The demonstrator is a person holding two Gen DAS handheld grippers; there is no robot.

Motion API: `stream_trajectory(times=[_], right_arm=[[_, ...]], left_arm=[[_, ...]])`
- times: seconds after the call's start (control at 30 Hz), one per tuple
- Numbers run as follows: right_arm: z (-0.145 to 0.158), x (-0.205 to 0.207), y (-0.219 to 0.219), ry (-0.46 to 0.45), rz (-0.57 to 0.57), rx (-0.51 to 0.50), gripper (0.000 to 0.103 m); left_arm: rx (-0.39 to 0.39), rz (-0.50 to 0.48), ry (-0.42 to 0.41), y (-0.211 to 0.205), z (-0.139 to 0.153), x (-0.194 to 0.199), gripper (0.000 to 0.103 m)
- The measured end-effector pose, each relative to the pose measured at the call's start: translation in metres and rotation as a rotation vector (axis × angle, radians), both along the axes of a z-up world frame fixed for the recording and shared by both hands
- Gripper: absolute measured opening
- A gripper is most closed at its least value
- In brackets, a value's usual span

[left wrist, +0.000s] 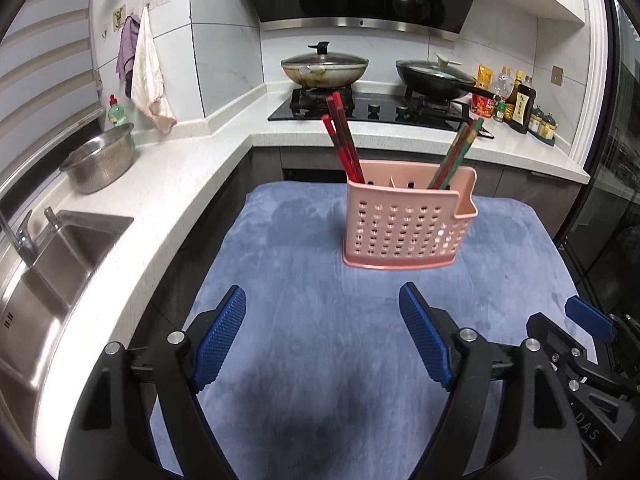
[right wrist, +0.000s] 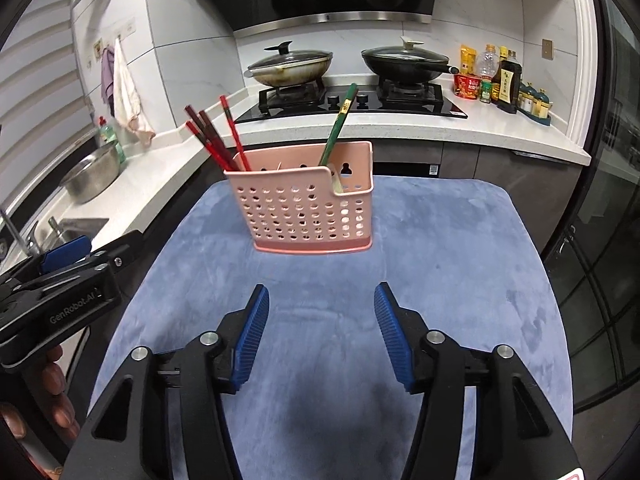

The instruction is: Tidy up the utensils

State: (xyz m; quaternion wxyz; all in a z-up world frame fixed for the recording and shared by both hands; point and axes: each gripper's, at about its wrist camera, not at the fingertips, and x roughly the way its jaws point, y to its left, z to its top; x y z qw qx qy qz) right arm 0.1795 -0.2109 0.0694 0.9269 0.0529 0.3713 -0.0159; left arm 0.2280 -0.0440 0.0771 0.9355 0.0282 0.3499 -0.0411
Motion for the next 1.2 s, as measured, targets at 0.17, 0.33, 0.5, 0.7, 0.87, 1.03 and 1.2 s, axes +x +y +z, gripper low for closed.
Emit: stream_trajectory(times=[0.17, 0.33, 0.5, 0.7, 0.87, 1.03, 1.2], right_arm=[[-0.007, -0.01, 0.001, 0.003, 0.0, 0.01, 0.063], [-0.012, -0.015, -0.001, 0.005, -0.006, 0.009, 0.079], [-0.011, -0.021, -0.004, -0.008, -0.03, -0.001, 0.085], [-0.013, -0.026, -0.007, -0.011, -0.05, -0.01, 0.096], [-0.017, -0.03, -0.008, -0.011, -0.064, -0.009, 0.096], [-0.02, -0.032, -0.008, -0.004, -0.062, -0.003, 0.096], [-0.022, -0.034, -0.007, -0.002, -0.059, -0.001, 0.096]], left_arm=[[0.004, 0.012, 0.02, 0.003, -0.009, -0.007, 0.08], [0.004, 0.025, 0.041, 0.008, -0.017, -0.013, 0.081], [0.01, 0.032, 0.044, 0.007, -0.02, -0.016, 0.087], [0.02, 0.03, 0.047, 0.007, -0.022, -0.02, 0.092], [0.03, 0.043, 0.057, 0.007, -0.024, -0.024, 0.092], [0.034, 0.051, 0.064, 0.008, -0.027, -0.026, 0.092], [0.036, 0.052, 0.067, 0.008, -0.029, -0.028, 0.092]])
